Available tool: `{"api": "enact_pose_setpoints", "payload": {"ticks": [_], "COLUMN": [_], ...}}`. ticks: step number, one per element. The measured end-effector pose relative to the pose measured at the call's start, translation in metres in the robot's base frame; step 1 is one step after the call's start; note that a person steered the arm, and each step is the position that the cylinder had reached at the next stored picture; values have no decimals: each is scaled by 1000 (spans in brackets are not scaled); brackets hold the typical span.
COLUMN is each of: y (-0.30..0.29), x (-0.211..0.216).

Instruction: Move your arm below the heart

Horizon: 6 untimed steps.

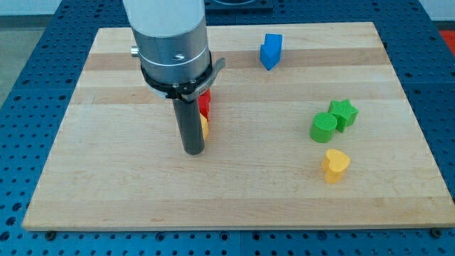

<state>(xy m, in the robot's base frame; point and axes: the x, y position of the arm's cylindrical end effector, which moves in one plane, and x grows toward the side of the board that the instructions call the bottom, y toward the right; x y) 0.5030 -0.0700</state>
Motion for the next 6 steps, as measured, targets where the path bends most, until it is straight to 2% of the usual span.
{"api": "enact_pose_setpoints", "payload": {"ticks": [1, 3, 4, 6], "y": [0, 32, 82, 196], "x": [6, 70, 90, 96]}}
